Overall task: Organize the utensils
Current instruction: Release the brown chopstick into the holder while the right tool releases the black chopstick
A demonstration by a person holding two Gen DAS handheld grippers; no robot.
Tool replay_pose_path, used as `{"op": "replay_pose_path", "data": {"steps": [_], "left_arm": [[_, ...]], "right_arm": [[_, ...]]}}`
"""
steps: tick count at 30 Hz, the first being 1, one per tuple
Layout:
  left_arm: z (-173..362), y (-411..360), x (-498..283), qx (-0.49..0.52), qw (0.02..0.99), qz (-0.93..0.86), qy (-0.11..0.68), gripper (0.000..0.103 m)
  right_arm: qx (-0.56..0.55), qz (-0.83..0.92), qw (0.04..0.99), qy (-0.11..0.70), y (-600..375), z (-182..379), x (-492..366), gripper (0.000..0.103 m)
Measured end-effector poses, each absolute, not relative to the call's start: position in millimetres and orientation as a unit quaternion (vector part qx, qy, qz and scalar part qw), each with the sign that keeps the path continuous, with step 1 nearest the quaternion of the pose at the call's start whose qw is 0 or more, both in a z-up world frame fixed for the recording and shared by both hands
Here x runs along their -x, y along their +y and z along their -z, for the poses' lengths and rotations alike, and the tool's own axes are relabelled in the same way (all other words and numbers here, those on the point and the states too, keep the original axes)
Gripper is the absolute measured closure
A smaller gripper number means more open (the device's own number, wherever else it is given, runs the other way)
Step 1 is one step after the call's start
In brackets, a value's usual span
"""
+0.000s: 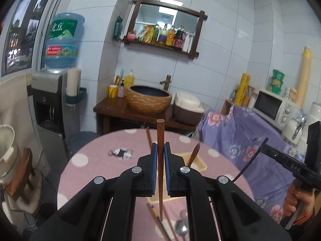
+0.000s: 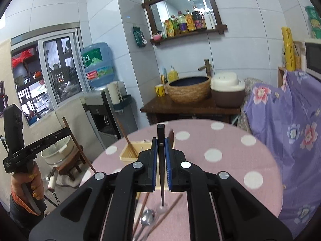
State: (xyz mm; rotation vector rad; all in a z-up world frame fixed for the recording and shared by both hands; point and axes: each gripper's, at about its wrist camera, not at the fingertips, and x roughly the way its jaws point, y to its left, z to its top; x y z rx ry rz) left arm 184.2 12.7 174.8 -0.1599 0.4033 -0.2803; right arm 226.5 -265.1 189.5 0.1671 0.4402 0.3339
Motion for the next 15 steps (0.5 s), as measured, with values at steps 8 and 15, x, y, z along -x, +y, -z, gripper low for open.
{"op": "replay_pose_path", "data": {"steps": [8, 15], "left_arm": [[-252.5, -11.8, -220.1, 0.066, 0.979, 0.115, 0.154, 0.095], [-239.6, -28.6, -249.4, 0.055, 0.980, 0.093, 0.165, 0.095]], "right_arm": [[-0.060, -0.141, 0.970, 0.190, -239.0, -266.1, -276.9, 0.095], [-0.063, -0.129, 0.973, 0.180, -223.2, -261.1, -301.3, 0.095]]}}
